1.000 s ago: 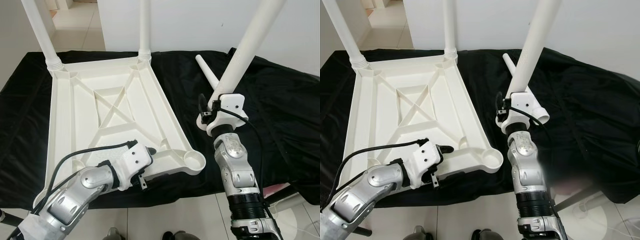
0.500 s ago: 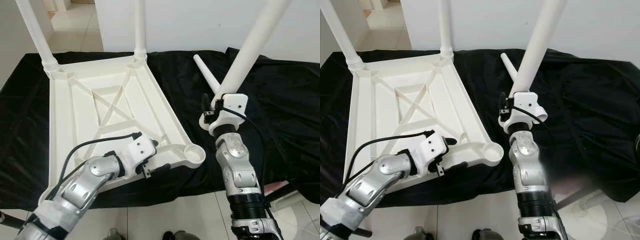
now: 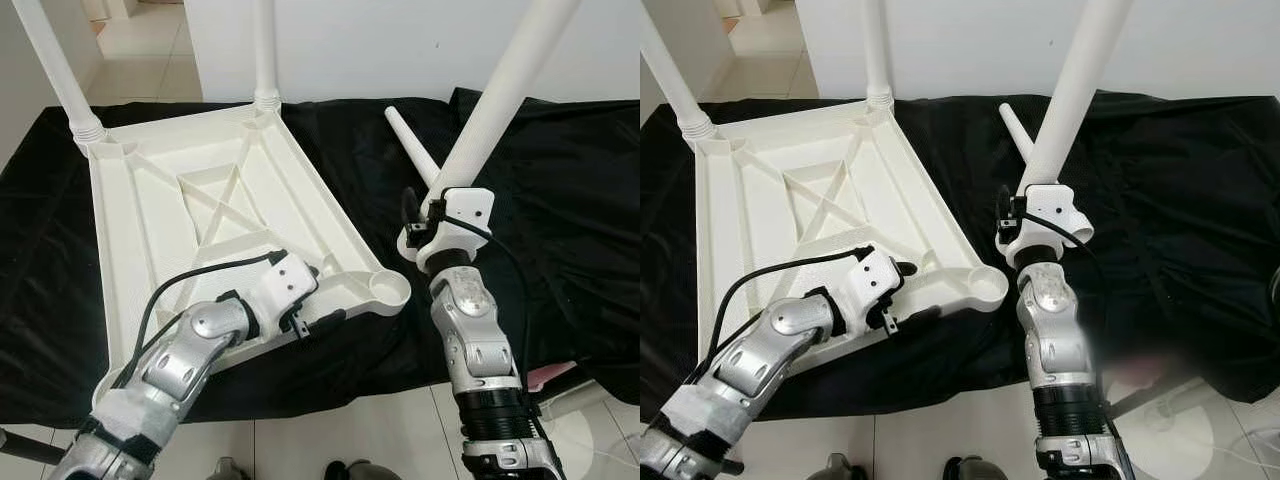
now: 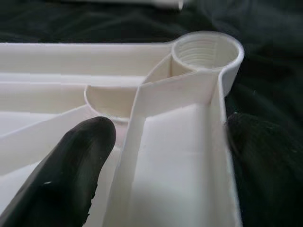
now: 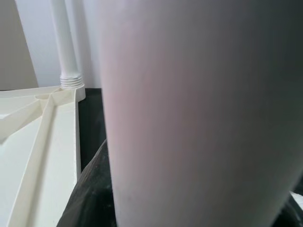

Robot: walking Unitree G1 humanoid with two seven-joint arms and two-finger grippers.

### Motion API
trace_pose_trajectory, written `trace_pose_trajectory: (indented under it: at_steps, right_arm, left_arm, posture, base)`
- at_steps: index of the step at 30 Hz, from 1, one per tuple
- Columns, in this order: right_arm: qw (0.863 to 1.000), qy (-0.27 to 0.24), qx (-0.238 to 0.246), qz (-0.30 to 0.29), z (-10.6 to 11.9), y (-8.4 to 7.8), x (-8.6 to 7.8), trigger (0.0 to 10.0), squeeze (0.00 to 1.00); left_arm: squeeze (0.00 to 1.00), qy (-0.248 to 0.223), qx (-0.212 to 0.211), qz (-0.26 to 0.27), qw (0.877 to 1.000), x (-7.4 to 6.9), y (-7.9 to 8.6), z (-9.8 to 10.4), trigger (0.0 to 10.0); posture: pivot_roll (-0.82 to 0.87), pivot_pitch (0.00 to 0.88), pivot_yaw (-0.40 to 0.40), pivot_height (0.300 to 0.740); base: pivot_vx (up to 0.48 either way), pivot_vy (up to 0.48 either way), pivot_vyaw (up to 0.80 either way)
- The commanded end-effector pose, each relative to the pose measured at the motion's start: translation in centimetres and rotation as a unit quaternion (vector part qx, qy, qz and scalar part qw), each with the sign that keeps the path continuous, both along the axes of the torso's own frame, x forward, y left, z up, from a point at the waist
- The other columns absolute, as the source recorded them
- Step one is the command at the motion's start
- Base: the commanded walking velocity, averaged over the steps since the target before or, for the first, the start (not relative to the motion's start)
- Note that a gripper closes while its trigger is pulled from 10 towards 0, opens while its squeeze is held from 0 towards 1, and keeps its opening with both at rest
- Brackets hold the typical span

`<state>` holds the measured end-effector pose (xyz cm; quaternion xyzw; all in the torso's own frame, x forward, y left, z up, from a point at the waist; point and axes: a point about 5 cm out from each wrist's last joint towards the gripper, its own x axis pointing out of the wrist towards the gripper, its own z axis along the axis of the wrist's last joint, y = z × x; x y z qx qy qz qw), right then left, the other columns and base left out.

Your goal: Building children table

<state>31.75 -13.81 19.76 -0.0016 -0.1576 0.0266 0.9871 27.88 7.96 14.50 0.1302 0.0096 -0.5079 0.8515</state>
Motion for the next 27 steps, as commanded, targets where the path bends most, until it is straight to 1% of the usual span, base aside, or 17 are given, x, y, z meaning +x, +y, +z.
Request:
trace_pose_trajectory:
  at_steps: [1, 3, 4, 5, 6, 7, 10, 12, 13, 15, 19, 21, 22, 23, 25, 26, 27]
  right_arm:
    - [1.000, -0.001, 0.000, 0.008, 0.0, 0.1, -0.2, 10.0, 0.00]
    - [1.000, 0.003, -0.004, 0.019, -0.2, 0.1, -0.5, 10.0, 0.00]
    - [1.000, 0.003, -0.004, 0.019, -0.2, 0.1, -0.5, 10.0, 0.00]
    - [1.000, 0.005, -0.005, 0.022, -0.3, 0.0, -0.6, 10.0, 0.00]
    - [1.000, 0.005, -0.005, 0.022, -0.3, 0.0, -0.6, 10.0, 0.00]
    - [1.000, 0.009, -0.008, 0.024, -0.5, -0.1, -0.7, 10.0, 0.00]
    - [1.000, 0.011, -0.008, 0.024, -0.7, -0.3, -0.8, 10.0, 0.00]
    - [1.000, 0.012, -0.009, 0.026, -0.8, -0.4, -0.9, 10.0, 0.00]
    - [1.000, 0.012, -0.009, 0.026, -0.8, -0.4, -0.9, 10.0, 0.00]
    - [0.999, 0.012, -0.009, 0.030, -0.9, -0.4, -1.0, 10.0, 0.00]
    - [0.999, 0.005, -0.008, 0.043, -0.9, -0.4, -1.3, 10.0, 0.00]
    - [0.998, -0.004, -0.011, 0.068, -1.0, 0.0, -1.8, 10.0, 0.00]
    - [0.998, -0.004, -0.011, 0.068, -1.0, 0.0, -1.8, 10.0, 0.00]
    - [0.997, -0.006, -0.013, 0.080, -1.1, 0.1, -2.1, 10.0, 0.00]
    - [0.995, -0.008, -0.018, 0.099, -1.3, 0.3, -2.5, 10.0, 0.00]
    - [0.995, -0.008, -0.018, 0.099, -1.3, 0.3, -2.5, 10.0, 0.00]
    - [0.994, -0.009, -0.017, 0.106, -1.3, 0.3, -2.7, 10.0, 0.00]
  left_arm:
    - [0.00, 0.002, -0.023, 0.037, 0.999, 0.0, 0.1, 0.3, 10.0]
    - [0.00, 0.050, -0.079, 0.003, 0.996, -1.5, -0.8, 0.7, 10.0]
    - [0.00, 0.050, -0.079, 0.003, 0.996, -1.5, -0.8, 0.7, 10.0]
    - [0.00, 0.069, -0.097, -0.010, 0.993, -2.1, -1.1, 0.8, 10.0]
    - [0.00, 0.069, -0.097, -0.010, 0.993, -2.1, -1.1, 0.8, 10.0]
    - [0.00, 0.076, -0.107, -0.019, 0.991, -2.5, -1.4, 1.0, 10.0]
    - [0.00, 0.068, -0.119, -0.021, 0.990, -2.7, -1.7, 1.4, 10.0]
    - [0.00, 0.054, -0.143, -0.018, 0.988, -2.8, -1.9, 2.3, 10.0]
    - [0.00, 0.054, -0.143, -0.018, 0.988, -2.8, -1.9, 2.3, 10.0]
    - [0.00, 0.060, -0.178, -0.005, 0.982, -2.8, -2.0, 3.1, 10.0]
    - [0.00, 0.045, -0.173, 0.000, 0.984, -2.9, -2.0, 3.6, 10.0]
    - [0.00, 0.029, -0.153, 0.001, 0.988, -2.8, -1.8, 3.8, 10.0]
    - [0.00, 0.029, -0.153, 0.001, 0.988, -2.8, -1.8, 3.8, 10.0]
    - [0.00, 0.021, -0.143, -0.010, 0.989, -3.0, -1.6, 3.9, 10.0]
    - [0.00, 0.019, -0.125, -0.030, 0.991, -3.4, -1.3, 3.9, 10.0]
    - [0.00, 0.019, -0.125, -0.030, 0.991, -3.4, -1.3, 3.9, 10.0]
    - [0.00, 0.017, -0.116, -0.034, 0.993, -3.5, -1.1, 3.9, 10.0]
  posture:
    - [-0.05, 0.130, -0.002, 0.740]
    - [-0.05, 0.130, -0.007, 0.740]
    - [-0.05, 0.130, -0.007, 0.740]
    - [-0.05, 0.131, -0.011, 0.740]
    - [-0.05, 0.131, -0.011, 0.740]
    - [-0.05, 0.133, -0.013, 0.740]
    - [-0.04, 0.133, -0.019, 0.740]
    - [-0.05, 0.132, -0.022, 0.740]
    - [-0.05, 0.132, -0.022, 0.740]
    - [-0.04, 0.131, -0.027, 0.740]
    - [-0.04, 0.130, -0.030, 0.740]
    - [-0.04, 0.130, -0.031, 0.740]
    - [-0.04, 0.130, -0.031, 0.740]
    - [-0.04, 0.129, -0.030, 0.740]
    - [-0.04, 0.129, -0.031, 0.740]
    - [-0.04, 0.129, -0.031, 0.740]
    - [-0.04, 0.130, -0.032, 0.740]
  base:
    - [0.000, 0.000, 0.00]
    - [0.000, 0.000, 0.00]
    - [0.000, 0.000, 0.00]
    - [0.000, 0.000, 0.00]
    - [0.000, 0.000, 0.00]
    - [0.000, 0.000, 0.00]
    - [0.000, 0.000, 0.00]
    - [0.000, 0.000, 0.00]
    - [0.000, 0.000, 0.00]
    - [0.000, 0.000, 0.00]
    - [0.000, 0.000, 0.00]
    - [0.000, 0.000, 0.00]
    - [0.000, 0.000, 0.00]
    - [0.000, 0.000, 0.00]
    - [0.000, 0.000, 0.00]
    - [0.000, 0.000, 0.00]
    - [0.000, 0.000, 0.00]
